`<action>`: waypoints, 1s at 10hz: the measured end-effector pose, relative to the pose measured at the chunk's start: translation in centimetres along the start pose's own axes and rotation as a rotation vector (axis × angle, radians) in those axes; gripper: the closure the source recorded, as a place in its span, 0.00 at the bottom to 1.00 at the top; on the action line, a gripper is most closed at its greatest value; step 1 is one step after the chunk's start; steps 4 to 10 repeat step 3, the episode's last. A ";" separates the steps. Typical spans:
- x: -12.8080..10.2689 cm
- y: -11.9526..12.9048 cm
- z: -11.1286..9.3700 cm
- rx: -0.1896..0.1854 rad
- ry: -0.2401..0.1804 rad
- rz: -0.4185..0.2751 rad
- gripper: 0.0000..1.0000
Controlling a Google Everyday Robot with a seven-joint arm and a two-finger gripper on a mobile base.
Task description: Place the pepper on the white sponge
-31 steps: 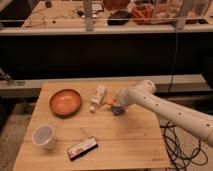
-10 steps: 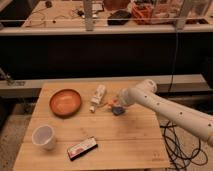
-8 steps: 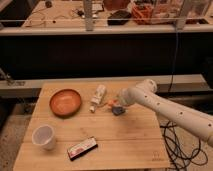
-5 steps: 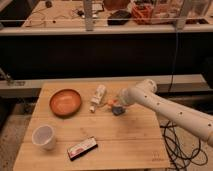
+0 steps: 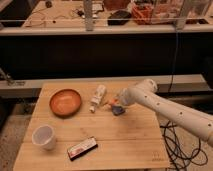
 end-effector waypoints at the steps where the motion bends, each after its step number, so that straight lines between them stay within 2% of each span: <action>1: 0.1 -0.1 0.1 -0.001 -0.001 0.000 0.20; 10: 0.3 -0.1 0.5 -0.010 -0.003 0.004 0.20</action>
